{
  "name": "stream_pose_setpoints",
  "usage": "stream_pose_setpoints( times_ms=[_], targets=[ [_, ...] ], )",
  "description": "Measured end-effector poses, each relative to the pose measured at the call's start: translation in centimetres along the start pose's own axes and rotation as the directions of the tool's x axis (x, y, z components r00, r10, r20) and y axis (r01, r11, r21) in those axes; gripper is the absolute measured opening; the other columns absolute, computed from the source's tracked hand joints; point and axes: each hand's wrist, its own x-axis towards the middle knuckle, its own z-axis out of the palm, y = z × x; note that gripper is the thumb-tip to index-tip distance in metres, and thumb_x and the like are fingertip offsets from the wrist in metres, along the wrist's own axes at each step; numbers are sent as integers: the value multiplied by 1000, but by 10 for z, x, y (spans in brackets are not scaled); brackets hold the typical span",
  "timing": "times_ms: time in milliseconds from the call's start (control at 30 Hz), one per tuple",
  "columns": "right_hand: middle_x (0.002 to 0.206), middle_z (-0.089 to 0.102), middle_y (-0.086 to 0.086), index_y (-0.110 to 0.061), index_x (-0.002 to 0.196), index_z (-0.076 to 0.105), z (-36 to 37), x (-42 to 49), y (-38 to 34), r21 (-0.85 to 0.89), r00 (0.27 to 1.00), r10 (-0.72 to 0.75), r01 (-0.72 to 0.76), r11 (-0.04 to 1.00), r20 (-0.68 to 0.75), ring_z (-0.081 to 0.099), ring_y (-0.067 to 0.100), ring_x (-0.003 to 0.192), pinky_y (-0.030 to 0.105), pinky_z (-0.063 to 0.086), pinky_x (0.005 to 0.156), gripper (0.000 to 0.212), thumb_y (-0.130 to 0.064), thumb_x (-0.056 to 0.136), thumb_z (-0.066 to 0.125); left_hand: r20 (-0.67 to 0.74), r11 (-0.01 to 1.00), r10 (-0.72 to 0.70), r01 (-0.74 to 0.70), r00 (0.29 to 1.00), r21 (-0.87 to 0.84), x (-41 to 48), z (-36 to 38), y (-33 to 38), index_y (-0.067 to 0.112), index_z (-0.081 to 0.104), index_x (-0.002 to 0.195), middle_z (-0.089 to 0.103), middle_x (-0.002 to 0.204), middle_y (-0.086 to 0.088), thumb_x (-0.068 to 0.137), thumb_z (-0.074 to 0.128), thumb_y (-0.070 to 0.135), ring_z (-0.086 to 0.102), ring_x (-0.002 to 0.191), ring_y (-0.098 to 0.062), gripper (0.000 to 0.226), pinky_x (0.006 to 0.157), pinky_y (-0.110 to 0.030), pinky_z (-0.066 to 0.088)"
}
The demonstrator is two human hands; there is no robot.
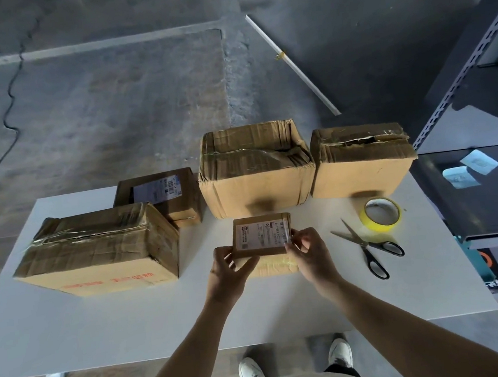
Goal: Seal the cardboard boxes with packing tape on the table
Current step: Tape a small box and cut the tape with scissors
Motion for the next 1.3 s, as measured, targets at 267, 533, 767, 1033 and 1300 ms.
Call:
stream_pose_setpoints(
  times_ms=[267, 533, 767, 1033, 1300],
  targets=[
    [112, 69, -7, -22, 125, 60, 4, 8, 11, -183, 990, 4, 23, 983, 144, 66, 12, 100, 25, 51, 79, 33, -16, 93, 60, -19, 999, 28, -27, 999, 30, 7, -2, -14, 13, 40, 139, 56, 135, -4, 95, 62, 17, 59, 119, -21, 49, 91, -31, 54],
    [101, 72, -5, -20, 119, 64, 41, 13, 0, -227, 971, -57, 111, 968, 232, 70, 14, 88, 34, 58, 78, 24, -19, 95, 60, -104, 991, 91, -80, 990, 110, 16, -25, -33, 9, 43, 133, 61, 126, -8, 91, 67, 14, 62, 105, -18, 48, 92, -27, 53],
    [114, 69, -10, -23, 128, 60, 78, 17, -17, -235, 968, -33, 94, 967, 249, 68, 2, 93, 15, 54, 70, 31, -21, 97, 61, -163, 953, 174, -124, 971, 276, 19, -48, -44, 10, 37, 143, 51, 139, -11, 93, 64, 17, 53, 125, -26, 57, 95, -37, 51],
    [115, 67, -9, -25, 129, 59, 116, 16, -34, -210, 975, -2, 49, 976, 221, 67, 9, 93, 8, 49, 60, 29, -24, 100, 57, -199, 873, 332, -220, 922, 435, 26, -65, -58, 6, 57, 130, 57, 137, -14, 79, 75, -4, 57, 123, -32, 55, 91, -48, 56],
    [126, 62, -7, -25, 135, 54, 141, 19, -45, -234, 980, 8, 40, 972, 198, 62, 8, 94, 10, 50, 56, 33, -26, 102, 52, -92, 805, 432, -338, 897, 487, 28, -73, -70, 2, 58, 132, 57, 137, -16, 80, 74, -5, 54, 129, -31, 54, 96, -43, 52]
  ],
)
